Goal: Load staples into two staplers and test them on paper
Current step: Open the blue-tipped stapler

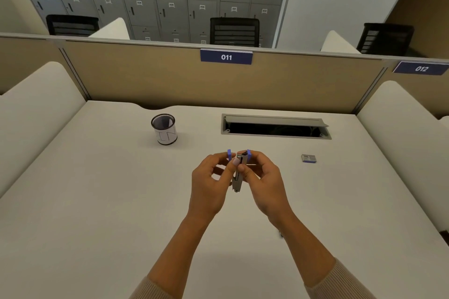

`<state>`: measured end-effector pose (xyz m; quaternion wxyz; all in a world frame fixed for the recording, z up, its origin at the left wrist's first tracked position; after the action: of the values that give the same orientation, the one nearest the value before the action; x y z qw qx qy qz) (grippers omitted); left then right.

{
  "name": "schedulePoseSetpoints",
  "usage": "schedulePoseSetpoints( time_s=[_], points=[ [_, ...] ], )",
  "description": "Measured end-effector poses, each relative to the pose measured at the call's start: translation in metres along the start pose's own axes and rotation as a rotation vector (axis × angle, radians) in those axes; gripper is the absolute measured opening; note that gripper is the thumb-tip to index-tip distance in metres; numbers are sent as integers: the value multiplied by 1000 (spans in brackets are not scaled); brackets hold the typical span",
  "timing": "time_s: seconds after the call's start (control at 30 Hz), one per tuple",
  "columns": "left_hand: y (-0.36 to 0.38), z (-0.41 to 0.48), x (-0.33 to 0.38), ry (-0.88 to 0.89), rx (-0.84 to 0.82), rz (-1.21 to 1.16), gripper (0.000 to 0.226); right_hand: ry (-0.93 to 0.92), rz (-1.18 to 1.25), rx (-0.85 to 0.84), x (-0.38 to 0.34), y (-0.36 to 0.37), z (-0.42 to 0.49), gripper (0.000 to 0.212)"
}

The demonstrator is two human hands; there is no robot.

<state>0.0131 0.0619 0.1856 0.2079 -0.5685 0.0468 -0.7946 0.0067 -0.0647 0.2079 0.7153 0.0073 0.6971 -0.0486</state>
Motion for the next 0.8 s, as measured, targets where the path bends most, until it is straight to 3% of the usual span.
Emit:
schedulePoseSetpoints(
  time_s=[0.17, 0.4, 0.6, 0.7, 0.8],
  points=[
    [5, -2, 3, 29, -25, 20, 5, -16, -20, 5, 0, 3, -1, 27],
    [7, 2, 0, 103, 32, 183, 44, 17, -29, 0, 5, 15, -4, 19],
    [10, 2, 1, 122, 43, 237, 39, 83, 2, 9, 9, 19, -7, 24],
    [9, 1, 3, 114, 167, 170, 29, 160, 201, 114, 4, 18, -6, 17],
    [4, 3, 4, 121, 335, 106, 35, 229, 438, 188, -4, 7, 2, 18]
  ],
)
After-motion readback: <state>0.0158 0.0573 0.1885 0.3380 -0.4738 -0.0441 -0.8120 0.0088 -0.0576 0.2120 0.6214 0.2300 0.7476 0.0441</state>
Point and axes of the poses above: each hand's wrist, its own z-axis towards the middle knuckle, its own y-axis out of the palm, x = y × z, the point moved 1 cm from there along z, towards the middle knuckle, and after that the axes turned 8 degrees about z, right-handed, at the moved point
